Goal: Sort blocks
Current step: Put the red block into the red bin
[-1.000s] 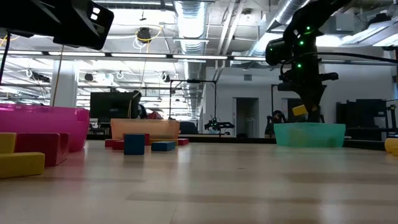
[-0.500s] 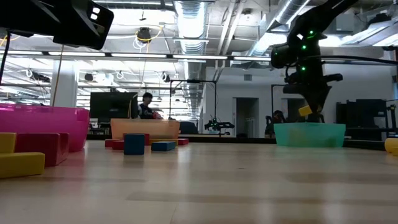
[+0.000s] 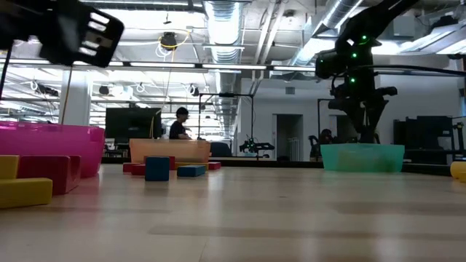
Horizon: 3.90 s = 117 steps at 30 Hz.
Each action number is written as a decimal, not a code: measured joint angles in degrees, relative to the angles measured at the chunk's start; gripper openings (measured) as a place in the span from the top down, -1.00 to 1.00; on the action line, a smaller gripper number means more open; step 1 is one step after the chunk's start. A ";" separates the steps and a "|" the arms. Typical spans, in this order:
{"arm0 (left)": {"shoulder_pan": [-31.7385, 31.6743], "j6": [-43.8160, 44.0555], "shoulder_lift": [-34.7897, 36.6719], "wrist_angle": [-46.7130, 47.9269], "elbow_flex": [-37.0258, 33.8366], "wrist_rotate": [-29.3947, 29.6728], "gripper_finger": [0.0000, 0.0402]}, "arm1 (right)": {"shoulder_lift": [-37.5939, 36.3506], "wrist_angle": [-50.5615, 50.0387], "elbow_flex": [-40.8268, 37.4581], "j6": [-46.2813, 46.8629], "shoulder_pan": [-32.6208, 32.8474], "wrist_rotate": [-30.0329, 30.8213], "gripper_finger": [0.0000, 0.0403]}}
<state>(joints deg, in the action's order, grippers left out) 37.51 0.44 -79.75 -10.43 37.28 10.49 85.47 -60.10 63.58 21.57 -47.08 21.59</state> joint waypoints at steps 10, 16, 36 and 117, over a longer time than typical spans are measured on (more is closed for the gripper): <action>1.21 8.37 0.00 10.43 0.07 10.03 0.23 | 0.00 2.76 -0.01 -1.58 6.62 -0.03 -0.16; -1.04 18.53 0.00 18.49 0.56 14.81 0.23 | 0.00 3.46 -0.01 -1.60 11.30 -0.03 -0.15; -3.83 30.71 0.00 23.87 0.57 9.47 0.23 | 0.00 4.20 -0.01 2.67 24.06 -0.03 -0.15; -6.12 5.70 -4.15 69.63 40.89 21.17 0.86 | 1.16 88.64 -19.83 -4.17 70.34 -0.71 -0.15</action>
<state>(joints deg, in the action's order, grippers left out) 31.39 6.14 -83.90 59.19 78.17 31.66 86.63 28.54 43.75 17.40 23.27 20.88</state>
